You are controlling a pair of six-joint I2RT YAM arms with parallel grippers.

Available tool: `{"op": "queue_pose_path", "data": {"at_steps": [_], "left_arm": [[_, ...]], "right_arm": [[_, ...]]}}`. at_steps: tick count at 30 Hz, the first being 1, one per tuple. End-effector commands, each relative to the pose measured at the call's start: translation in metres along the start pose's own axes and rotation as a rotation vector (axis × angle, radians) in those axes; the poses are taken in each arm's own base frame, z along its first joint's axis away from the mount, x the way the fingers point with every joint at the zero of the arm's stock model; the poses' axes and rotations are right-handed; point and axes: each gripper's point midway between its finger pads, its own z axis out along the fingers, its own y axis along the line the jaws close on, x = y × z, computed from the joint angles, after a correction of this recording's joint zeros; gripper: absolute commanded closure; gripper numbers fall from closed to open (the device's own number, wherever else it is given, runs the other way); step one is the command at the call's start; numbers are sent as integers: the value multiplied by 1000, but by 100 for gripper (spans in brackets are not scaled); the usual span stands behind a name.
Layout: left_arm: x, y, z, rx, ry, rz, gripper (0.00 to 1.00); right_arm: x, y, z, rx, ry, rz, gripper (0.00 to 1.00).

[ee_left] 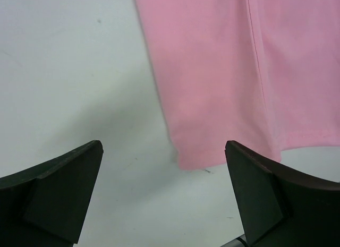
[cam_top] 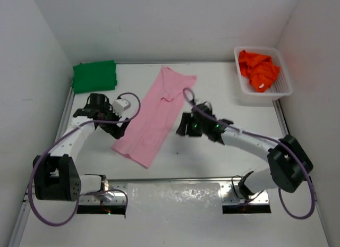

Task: Fold and stack the t-shirts
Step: Rotate the tshirt 90 degrees

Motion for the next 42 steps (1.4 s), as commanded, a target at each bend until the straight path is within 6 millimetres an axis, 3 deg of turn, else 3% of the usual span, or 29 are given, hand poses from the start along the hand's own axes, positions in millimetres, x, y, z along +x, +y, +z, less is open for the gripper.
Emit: {"op": "queue_pose_path", "data": {"at_steps": [1,2,4,5,7,8,14,20,24,30,34,38,42], "left_arm": [[-14,4,-20,-38,-57,3,0],[-14,7,-22,-60,-60,4,0],[-10,11,-22,-93,-52,-18,0],[-9,19,-25,-146,-51,-23,0],[-4,23,-25,-182,-47,-35,0],[-2,24,-26,-195,-41,-38,0],[-8,25,-39,-247,-99,-74,0],[-9,41,-60,-382,-120,-118,0],[-4,45,-64,-419,-114,-127,0],[-8,41,-65,-410,-145,-175,0],[1,60,-85,-555,-101,-267,0],[3,60,-96,-598,-133,-271,0],[4,51,-99,-568,-159,-247,7]], "right_arm": [[72,28,13,-11,87,88,46],[98,51,11,-55,134,47,46],[114,77,16,-115,139,70,46],[137,82,20,-119,174,51,46],[150,93,25,-130,187,78,47],[161,88,31,-97,209,82,47],[175,76,48,-15,170,222,46],[185,96,61,1,212,252,47],[199,92,65,3,254,301,49],[208,89,73,14,277,328,61],[221,67,75,44,291,390,74],[225,53,76,88,285,362,97],[229,33,66,105,271,345,100]]}}
